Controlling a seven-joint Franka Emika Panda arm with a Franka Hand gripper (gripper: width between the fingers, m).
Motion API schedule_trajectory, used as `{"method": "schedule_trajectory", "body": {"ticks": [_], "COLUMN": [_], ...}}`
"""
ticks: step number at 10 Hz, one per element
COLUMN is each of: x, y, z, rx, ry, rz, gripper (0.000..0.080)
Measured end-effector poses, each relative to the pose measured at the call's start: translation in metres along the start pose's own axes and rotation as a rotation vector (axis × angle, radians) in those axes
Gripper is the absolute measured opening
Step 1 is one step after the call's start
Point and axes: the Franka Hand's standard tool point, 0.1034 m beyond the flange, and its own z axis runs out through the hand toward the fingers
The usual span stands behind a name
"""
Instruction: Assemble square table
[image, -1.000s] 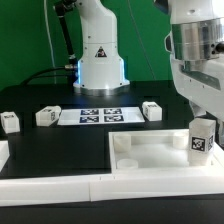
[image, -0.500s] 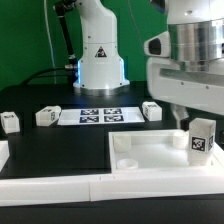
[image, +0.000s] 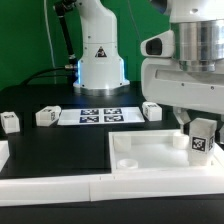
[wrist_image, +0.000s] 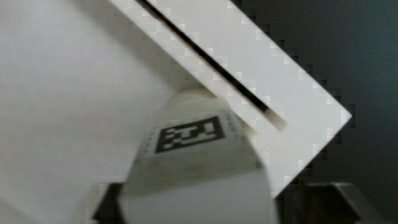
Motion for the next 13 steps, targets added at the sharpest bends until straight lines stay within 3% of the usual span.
{"method": "schedule_trajectory", "body": {"ticks": [4, 6, 8, 9, 13], "x": [0.0011, 0.0024, 0.0002, -0.0005, 0.0], "y": [0.0015, 0.0036, 0.0049, 0.005, 0.0059], "z": [0.0004, 0.0002, 0.0009, 0.0006, 0.0011], "rx": [0.0, 0.009, 0.061, 0.071, 0.068], "ry": [-0.004, -0.042, -0.085, -0.09, -0.089], "rz": [0.294, 0.604, 0.851, 0.933, 0.981], "gripper": [0.029, 0.0291, 0.0291, 0.0291, 0.0291]}}
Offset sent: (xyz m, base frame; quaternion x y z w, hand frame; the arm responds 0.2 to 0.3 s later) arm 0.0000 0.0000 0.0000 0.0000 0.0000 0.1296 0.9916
